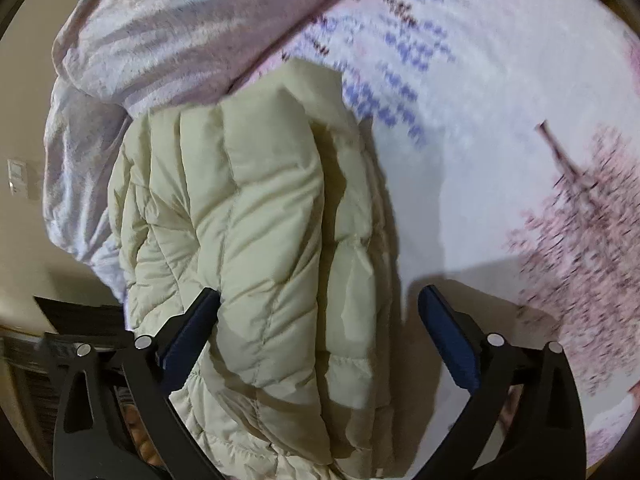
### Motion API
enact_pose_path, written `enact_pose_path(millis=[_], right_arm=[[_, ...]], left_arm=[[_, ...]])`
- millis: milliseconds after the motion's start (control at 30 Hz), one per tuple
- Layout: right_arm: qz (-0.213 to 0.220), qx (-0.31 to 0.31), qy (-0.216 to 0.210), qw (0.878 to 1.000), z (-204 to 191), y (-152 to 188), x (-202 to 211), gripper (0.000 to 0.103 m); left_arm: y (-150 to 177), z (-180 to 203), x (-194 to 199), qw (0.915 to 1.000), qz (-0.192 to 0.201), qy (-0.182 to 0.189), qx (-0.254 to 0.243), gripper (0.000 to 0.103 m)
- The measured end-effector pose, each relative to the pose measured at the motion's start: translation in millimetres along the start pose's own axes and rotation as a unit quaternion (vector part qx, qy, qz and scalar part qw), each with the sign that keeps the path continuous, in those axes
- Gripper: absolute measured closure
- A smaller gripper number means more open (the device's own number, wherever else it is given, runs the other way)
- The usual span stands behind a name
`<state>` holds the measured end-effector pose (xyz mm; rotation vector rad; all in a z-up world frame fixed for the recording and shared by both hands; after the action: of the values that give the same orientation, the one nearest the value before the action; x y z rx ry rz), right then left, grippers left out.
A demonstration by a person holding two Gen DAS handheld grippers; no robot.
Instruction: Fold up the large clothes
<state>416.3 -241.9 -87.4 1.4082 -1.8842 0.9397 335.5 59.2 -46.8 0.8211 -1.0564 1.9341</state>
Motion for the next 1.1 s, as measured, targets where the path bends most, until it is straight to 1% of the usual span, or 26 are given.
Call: enact_pose_path(millis=[100,200,333,433,467,500,533,567,633,667,700,733,767,800,833,900,1000,1100], right_arm=[[-0.01,0.007,-0.011,1.0,-5,4,-5,0.001],[-0.024,0.018,-0.021,0.999,-16,5,-12,0.001],[-0.034,0.035,-0.029,0.998,-30,7,-20,0.001],[-0.035,0.037,-0.032,0.998,-36,6,-23,0.001],[-0.035,0.036,-0.035,0.998,-37,5,-24,0.001],[-0.037,0.035,-0.041,0.998,-37,4,-25,0.005],[-0.04,0.032,-0.048,0.998,-36,4,-26,0.012],[-0.042,0.025,-0.058,0.997,-35,4,-27,0.014],[-0.043,0.02,-0.073,0.996,-31,6,-27,0.026],[-0.043,0.017,-0.082,0.996,-31,6,-27,0.028],[-0.04,0.016,-0.089,0.995,-31,6,-26,0.033],[-0.038,0.016,-0.092,0.995,-31,5,-27,0.038],[-0.034,0.017,-0.099,0.994,-33,4,-26,0.041],[-0.029,0.018,-0.103,0.994,-35,3,-25,0.046],[-0.024,0.021,-0.106,0.994,-38,1,-24,0.051],[-0.015,0.028,-0.11,0.993,-47,-3,-24,0.057],[-0.006,0.037,-0.114,0.993,-63,-8,-26,0.063],[-0.003,0.05,-0.121,0.991,-82,-14,-32,0.065]], left_arm=[[5,-3,-4,0.9999,-0.006,0.006,0.009,0.009],[4,-12,-6,0.9989,-0.011,0.022,0.04,0.008],[0,-22,-9,0.9969,-0.015,0.038,0.066,0.008],[1,-27,-17,0.9936,-0.031,0.066,0.086,0.007],[2,-29,-21,0.9923,-0.037,0.072,0.093,0.006],[3,-32,-25,0.9896,-0.045,0.084,0.108,0.006],[3,-33,-27,0.9877,-0.048,0.093,0.117,0.006],[4,-34,-30,0.9852,-0.051,0.102,0.128,0.006],[5,-35,-32,0.9816,-0.052,0.12,0.139,0.009],[4,-36,-32,0.9813,-0.052,0.124,0.138,0.013],[4,-35,-32,0.9808,-0.052,0.13,0.136,0.018],[3,-36,-31,0.9803,-0.051,0.134,0.136,0.021],[1,-36,-30,0.9799,-0.049,0.139,0.134,0.028],[-1,-36,-28,0.9795,-0.046,0.144,0.133,0.035],[-2,-36,-26,0.9792,-0.043,0.148,0.132,0.039],[-6,-37,-20,0.9791,-0.035,0.155,0.127,0.052],[-20,-40,-7,0.9802,-0.017,0.158,0.118,0.062],[-36,-43,4,0.9814,0.001,0.156,0.112,0.065]])
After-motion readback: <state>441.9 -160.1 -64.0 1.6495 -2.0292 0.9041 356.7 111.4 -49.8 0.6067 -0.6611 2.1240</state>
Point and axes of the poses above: each gripper's, at about its wrist camera, not at the fingertips, and x roughly against the way its jaws point, z to its right, y to its underside, the point moved 4 cm from there along -x, roughly the way its jaws point, and after that the axes turned 4 degrees about y, right-handed, at the moved point
